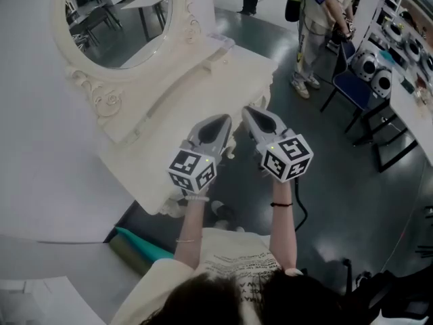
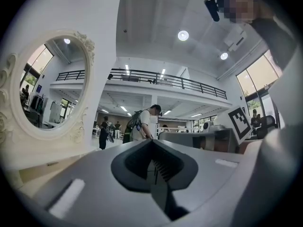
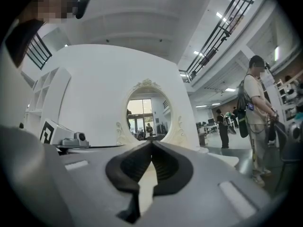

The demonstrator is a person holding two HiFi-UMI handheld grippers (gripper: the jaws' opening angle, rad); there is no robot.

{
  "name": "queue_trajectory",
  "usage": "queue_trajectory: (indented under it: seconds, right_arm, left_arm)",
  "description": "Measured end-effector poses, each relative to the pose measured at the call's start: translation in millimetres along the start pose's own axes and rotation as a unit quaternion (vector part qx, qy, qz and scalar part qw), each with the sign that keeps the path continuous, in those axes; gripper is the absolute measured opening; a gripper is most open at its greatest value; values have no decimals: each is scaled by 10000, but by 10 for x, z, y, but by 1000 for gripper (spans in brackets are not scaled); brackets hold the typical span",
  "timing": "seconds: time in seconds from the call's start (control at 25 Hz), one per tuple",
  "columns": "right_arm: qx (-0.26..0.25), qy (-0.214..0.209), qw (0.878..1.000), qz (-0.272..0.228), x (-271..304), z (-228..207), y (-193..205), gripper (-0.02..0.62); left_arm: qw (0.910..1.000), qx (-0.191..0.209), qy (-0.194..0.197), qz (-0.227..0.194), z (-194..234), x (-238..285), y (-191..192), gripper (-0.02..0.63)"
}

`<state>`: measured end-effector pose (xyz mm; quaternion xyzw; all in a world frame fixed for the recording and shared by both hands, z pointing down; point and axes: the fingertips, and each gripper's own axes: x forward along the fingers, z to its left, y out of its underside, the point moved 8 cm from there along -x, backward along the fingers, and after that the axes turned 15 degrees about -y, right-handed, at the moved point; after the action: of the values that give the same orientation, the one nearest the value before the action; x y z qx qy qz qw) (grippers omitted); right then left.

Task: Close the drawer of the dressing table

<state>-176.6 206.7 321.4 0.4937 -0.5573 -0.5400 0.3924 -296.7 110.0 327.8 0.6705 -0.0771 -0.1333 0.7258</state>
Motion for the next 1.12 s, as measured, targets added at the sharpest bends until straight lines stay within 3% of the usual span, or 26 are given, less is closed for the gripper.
queue_trajectory:
  seconds: [0.52,1.12]
  right_arm:
    - [170,-178,9997,57,-19,-215,90,3]
    - [147,91,9995,278,80,-1230,81,3]
  left_arm:
    - [9999,-84,-37,108,-79,173,105,-2]
    - [9987,-233,380,234,-83,1322,265,-2]
